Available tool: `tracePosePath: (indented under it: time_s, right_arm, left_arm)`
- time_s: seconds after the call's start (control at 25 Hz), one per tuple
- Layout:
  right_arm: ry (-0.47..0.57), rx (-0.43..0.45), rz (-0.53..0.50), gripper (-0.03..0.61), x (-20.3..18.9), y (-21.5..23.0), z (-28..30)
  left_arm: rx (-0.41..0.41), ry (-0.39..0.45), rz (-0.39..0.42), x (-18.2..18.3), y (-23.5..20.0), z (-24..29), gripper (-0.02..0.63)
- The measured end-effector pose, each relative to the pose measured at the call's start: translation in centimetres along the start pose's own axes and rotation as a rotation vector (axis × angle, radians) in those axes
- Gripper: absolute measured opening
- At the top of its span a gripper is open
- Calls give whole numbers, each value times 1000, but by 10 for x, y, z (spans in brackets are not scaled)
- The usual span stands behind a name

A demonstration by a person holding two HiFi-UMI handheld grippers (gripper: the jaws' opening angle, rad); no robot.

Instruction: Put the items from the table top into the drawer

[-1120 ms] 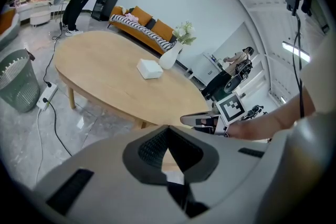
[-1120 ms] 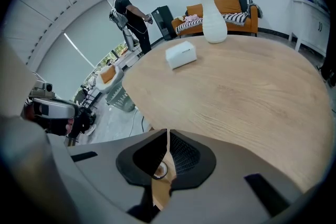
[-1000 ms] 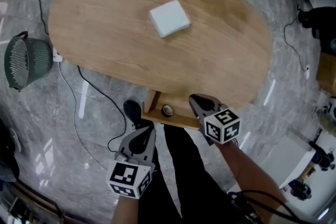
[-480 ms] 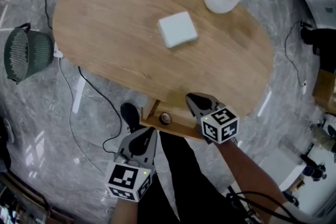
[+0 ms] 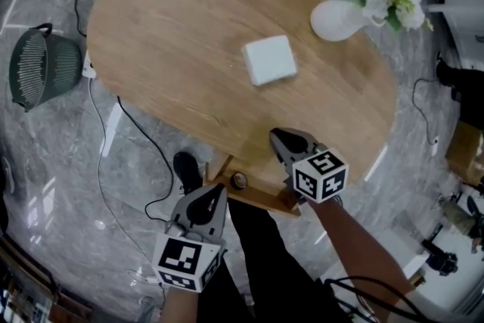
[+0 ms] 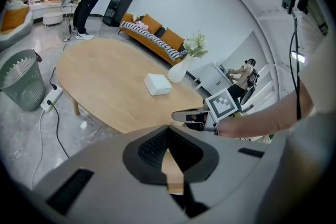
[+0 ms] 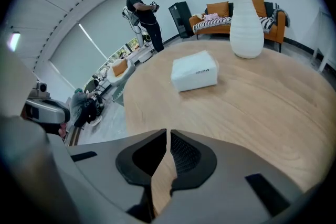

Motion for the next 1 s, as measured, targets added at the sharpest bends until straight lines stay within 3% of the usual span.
tracePosePath:
  time_s: [0.16, 0.4, 0.56, 0.68, 0.88, 1.0]
  right_arm:
    - [39, 31, 70, 43, 22, 1, 4]
    - [65, 85, 62, 51, 57, 0, 17]
    - [66, 85, 154, 112, 70, 9, 29]
    - [78, 109, 269, 142, 76, 14, 33]
    - [107, 180, 555, 197, 82, 15, 38]
    - [114, 142, 683, 207, 81, 22, 38]
  left_arm:
    - [17, 20, -11, 8, -3, -2, 2]
    - [32, 36, -27, 15, -4, 0, 2]
    - [41, 48, -32, 14, -4, 1, 1]
    - [49, 58, -36, 11, -4, 1, 1]
    - [60, 50, -56, 12, -7, -2, 2]
    - [62, 43, -58, 11, -8, -4, 2]
Point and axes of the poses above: the fingertips, and each gripper's own axes: z forward along the fingers, y to its right, x out of its top, the point moved 6 cm from there along -z, backward along the fingers, and after that the axes turned 1 degree about -x, right-handed, at the moved point
